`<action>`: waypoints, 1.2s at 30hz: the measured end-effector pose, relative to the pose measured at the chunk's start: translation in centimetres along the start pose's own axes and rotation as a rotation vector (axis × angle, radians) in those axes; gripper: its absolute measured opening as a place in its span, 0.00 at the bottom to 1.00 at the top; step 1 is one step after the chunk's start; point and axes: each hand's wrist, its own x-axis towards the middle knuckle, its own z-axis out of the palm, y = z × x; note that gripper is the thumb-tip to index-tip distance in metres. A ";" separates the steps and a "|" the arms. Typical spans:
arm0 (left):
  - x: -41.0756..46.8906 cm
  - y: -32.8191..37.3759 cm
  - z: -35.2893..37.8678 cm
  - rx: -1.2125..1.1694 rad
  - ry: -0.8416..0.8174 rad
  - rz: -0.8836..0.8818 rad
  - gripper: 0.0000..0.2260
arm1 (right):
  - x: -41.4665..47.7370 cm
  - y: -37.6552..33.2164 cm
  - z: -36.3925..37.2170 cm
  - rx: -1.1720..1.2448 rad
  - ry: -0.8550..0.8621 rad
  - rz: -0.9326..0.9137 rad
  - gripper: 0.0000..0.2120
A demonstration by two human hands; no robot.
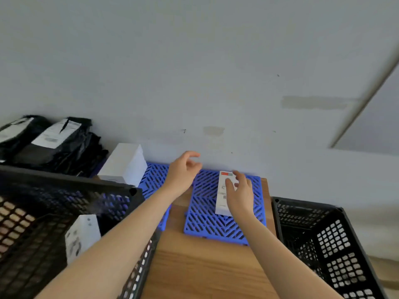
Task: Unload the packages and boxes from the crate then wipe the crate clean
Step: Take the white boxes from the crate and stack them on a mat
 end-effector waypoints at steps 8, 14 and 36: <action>-12.0 2.0 -15.3 -0.039 0.388 0.054 0.07 | -9.4 -12.9 3.3 0.214 -0.195 -0.302 0.13; -18.7 -4.8 -22.5 0.032 0.544 -0.188 0.10 | -15.6 -17.8 9.5 0.218 -0.389 -0.396 0.12; -11.1 -30.0 -23.7 -0.182 0.091 -1.006 0.31 | -15.0 -10.8 34.8 -0.548 -0.805 0.030 0.32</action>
